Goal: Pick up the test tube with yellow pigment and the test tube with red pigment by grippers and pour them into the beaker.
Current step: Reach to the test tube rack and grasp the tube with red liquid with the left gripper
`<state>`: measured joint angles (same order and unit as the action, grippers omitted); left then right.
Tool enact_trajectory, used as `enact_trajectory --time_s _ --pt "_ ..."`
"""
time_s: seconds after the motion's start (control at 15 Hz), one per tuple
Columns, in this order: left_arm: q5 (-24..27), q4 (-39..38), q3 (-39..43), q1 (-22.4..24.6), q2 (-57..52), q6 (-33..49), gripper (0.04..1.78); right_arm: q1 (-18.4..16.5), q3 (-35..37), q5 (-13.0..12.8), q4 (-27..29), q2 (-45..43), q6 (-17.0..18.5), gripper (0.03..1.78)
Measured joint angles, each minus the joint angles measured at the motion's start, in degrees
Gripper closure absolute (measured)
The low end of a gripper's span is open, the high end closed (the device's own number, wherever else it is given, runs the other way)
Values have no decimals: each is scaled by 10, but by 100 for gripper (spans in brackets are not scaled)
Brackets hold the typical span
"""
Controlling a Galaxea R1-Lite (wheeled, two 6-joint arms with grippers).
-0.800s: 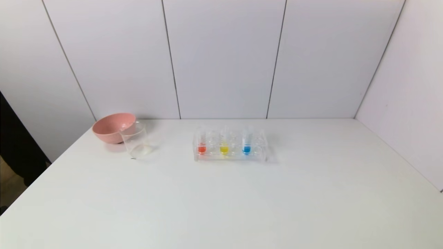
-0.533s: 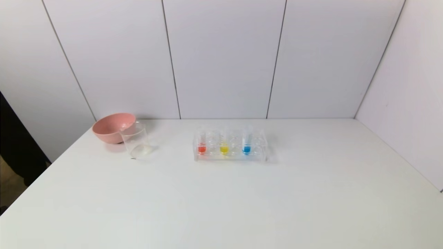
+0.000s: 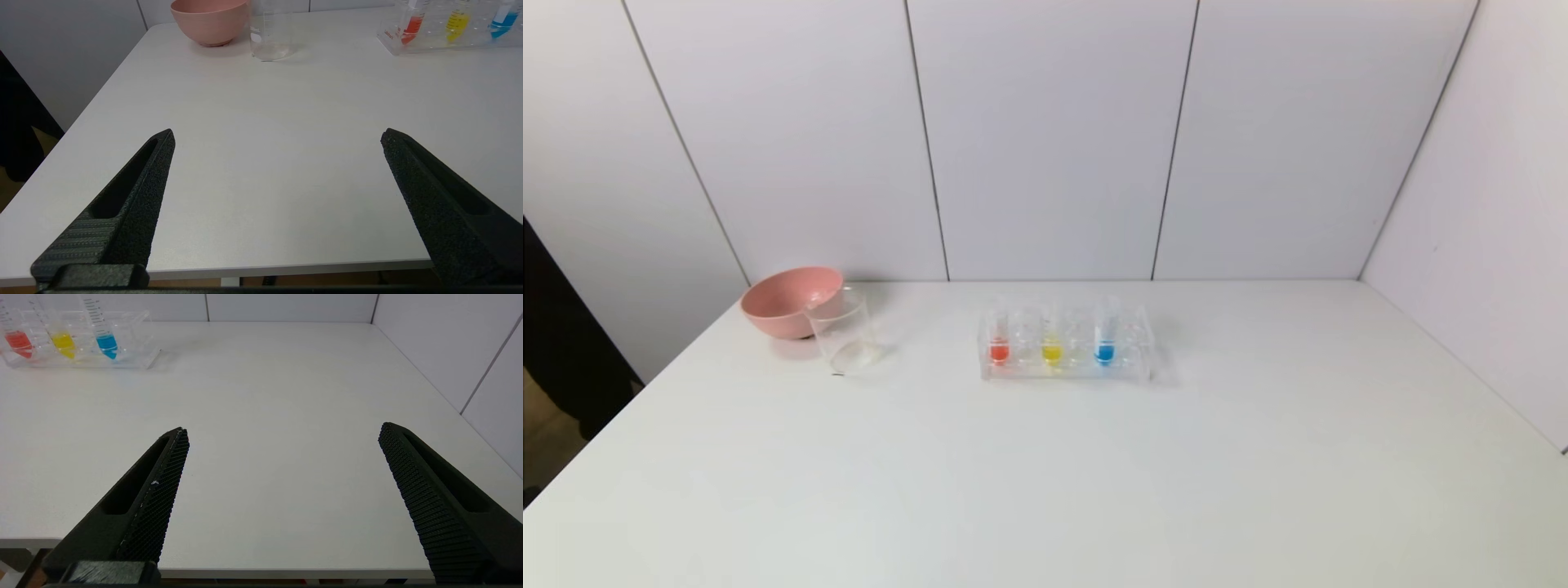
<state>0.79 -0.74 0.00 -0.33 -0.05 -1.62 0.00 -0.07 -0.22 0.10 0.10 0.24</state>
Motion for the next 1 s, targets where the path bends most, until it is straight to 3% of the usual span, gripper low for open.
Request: enact_trajectory --time_s 0.53,1.0 --pt "1 15 -8 0 0 1 6 0 0 0 0 0 0 11" --pt "21 44 -141 -1 75 39 6 0 0 0 0 0 0 11"
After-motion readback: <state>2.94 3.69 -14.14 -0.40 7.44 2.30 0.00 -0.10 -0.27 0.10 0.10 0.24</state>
